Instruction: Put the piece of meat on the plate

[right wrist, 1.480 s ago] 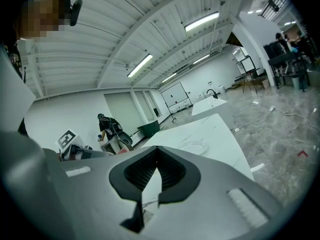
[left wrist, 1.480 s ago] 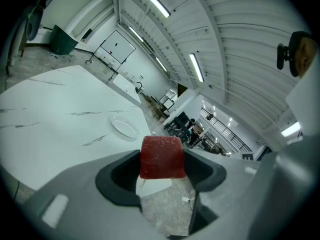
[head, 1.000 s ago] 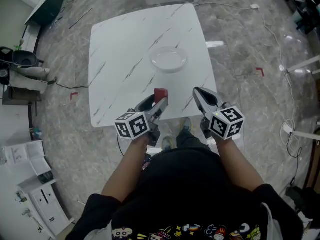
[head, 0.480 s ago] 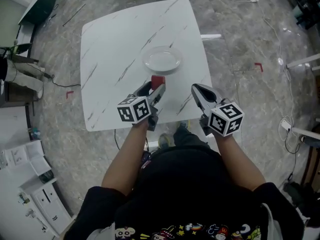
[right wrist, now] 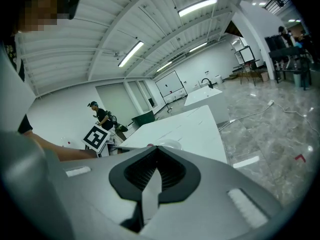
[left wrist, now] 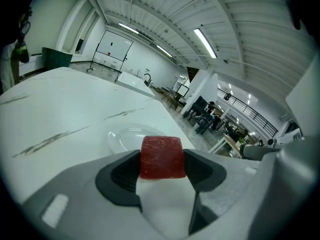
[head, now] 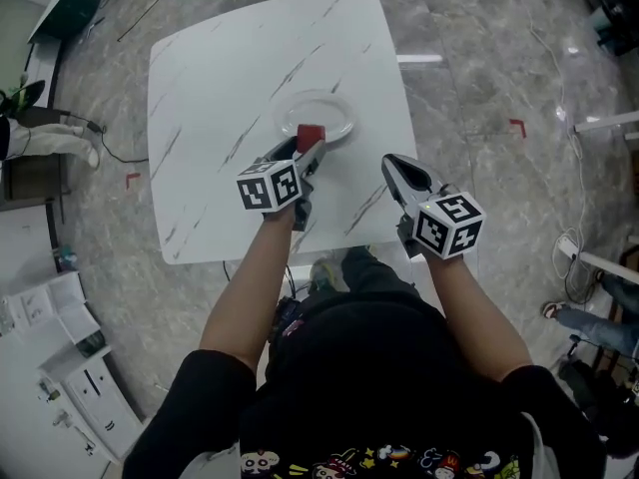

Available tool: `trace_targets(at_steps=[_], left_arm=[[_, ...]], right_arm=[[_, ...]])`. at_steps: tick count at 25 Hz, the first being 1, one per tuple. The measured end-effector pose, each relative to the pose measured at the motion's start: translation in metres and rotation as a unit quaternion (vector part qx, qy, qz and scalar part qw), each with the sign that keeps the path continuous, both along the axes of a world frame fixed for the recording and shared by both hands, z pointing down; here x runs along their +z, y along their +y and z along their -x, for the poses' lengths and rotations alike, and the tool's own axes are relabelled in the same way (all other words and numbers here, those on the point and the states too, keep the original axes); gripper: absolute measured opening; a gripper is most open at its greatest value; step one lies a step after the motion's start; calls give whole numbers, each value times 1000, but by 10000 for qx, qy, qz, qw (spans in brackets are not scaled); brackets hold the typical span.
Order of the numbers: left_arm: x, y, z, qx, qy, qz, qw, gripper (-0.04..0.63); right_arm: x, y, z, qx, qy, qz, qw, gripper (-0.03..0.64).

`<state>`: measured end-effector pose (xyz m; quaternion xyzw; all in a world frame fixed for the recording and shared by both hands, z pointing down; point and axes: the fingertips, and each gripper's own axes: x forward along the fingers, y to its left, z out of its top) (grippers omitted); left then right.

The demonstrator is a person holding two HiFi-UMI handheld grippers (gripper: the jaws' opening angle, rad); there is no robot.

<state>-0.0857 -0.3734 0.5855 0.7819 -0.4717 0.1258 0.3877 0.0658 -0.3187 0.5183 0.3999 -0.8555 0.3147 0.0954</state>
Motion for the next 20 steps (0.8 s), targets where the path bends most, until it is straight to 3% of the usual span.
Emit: trace_targets(at_steps=[13,20], left_arm=[[14,-39,-8,193,-884,16,9959,380],[29,-47,-9,570,-1604,26,9854,380]], right_arm=[[35,-59,41,-561,199,-20,9982,26],[44,-60,49,-729,260,3,9970,26]])
